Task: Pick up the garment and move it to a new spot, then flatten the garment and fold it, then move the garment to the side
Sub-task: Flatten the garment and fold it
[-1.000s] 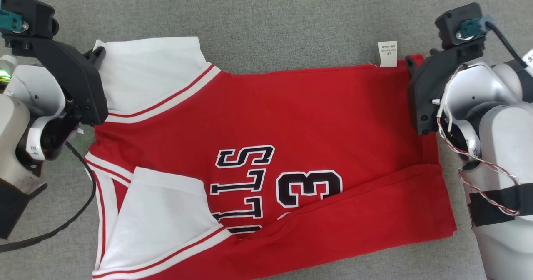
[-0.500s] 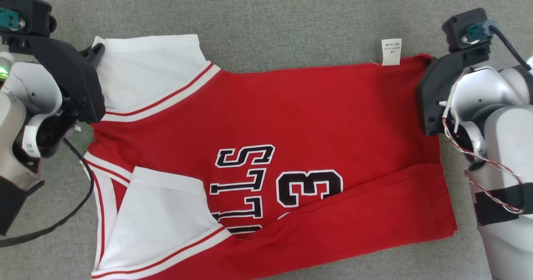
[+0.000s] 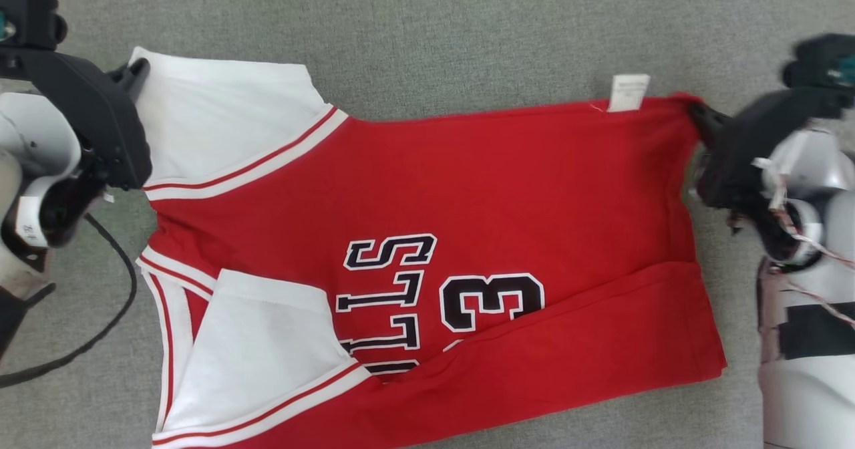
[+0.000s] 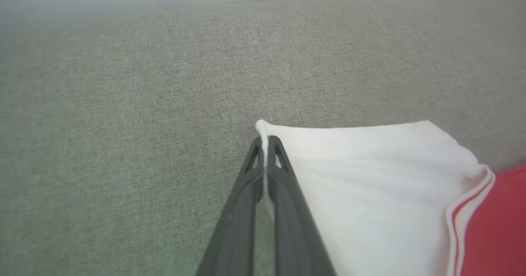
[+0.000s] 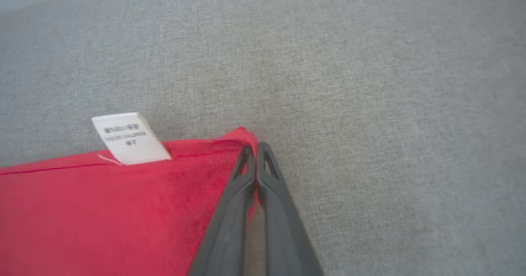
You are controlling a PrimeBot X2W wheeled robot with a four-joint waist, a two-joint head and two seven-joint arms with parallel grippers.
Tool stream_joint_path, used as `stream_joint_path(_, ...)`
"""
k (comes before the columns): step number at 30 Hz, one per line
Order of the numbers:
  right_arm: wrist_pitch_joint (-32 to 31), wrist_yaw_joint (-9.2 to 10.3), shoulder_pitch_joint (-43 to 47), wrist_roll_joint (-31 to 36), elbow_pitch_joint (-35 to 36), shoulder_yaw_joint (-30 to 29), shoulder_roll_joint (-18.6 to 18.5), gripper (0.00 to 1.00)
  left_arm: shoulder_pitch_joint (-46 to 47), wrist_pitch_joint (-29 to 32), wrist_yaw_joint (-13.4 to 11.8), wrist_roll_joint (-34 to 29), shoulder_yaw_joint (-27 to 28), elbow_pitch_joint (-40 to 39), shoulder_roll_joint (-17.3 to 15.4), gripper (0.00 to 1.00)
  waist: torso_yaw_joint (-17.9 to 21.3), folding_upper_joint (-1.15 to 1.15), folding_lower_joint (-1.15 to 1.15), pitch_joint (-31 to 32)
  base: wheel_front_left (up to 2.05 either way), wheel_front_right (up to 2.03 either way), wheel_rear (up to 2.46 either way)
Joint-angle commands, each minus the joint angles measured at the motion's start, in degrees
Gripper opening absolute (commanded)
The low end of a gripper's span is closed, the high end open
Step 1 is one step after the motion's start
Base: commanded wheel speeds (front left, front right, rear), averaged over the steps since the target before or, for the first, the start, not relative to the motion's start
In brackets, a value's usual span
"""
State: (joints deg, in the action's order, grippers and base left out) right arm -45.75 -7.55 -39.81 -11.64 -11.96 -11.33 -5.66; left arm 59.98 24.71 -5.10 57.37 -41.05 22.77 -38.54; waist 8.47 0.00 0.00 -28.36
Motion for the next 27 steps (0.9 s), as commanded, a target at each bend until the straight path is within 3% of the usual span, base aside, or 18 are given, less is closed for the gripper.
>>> stream_joint_path(1, 0.43, 0.15, 0.61, -1.13, -0.49, -1.53, 0.63, 0.0, -0.31, -0.81, 0.08, 0.82, 0.59, 0.12, -0.64, 0.0, -0.18, 0.0, 0.0, 0.42, 0.0, 0.0, 0.0)
stream_joint_path(9, 2.03, 0.15, -0.4, -6.92, -2.96, -8.99, 2.43, 0.0, -3.39, -6.55, 1.46, 4.15, 4.35, -0.46, -0.24, 0.0, -1.08, 0.0, 0.0, 2.43, 0.0, 0.0, 0.0)
stream_joint_path(13, 1.79, 0.15, -1.99, -14.2, -6.7, -13.54, 2.7, 0.0, -5.73, -10.24, 2.0, 5.78, 6.15, -0.7, 0.62, 0.0, -2.02, 0.0, 0.0, 3.93, 0.0, 0.0, 0.0)
stream_joint_path(19, 2.96, 0.14, -2.4, -19.65, -10.53, -13.4, 2.68, 0.0, -9.46, -15.08, 3.92, 8.49, 8.33, -1.62, 1.65, 0.0, -3.22, 0.0, 0.0, 5.97, 0.0, 0.0, 0.0)
stream_joint_path(27, 2.69, 0.14, 0.82, -22.12, -9.31, -10.49, 2.73, 0.0, -17.21, -26.06, 7.7, 9.77, 11.24, -5.61, 3.29, 0.0, -4.99, 0.0, 0.0, 9.06, 0.0, 0.0, 0.0)
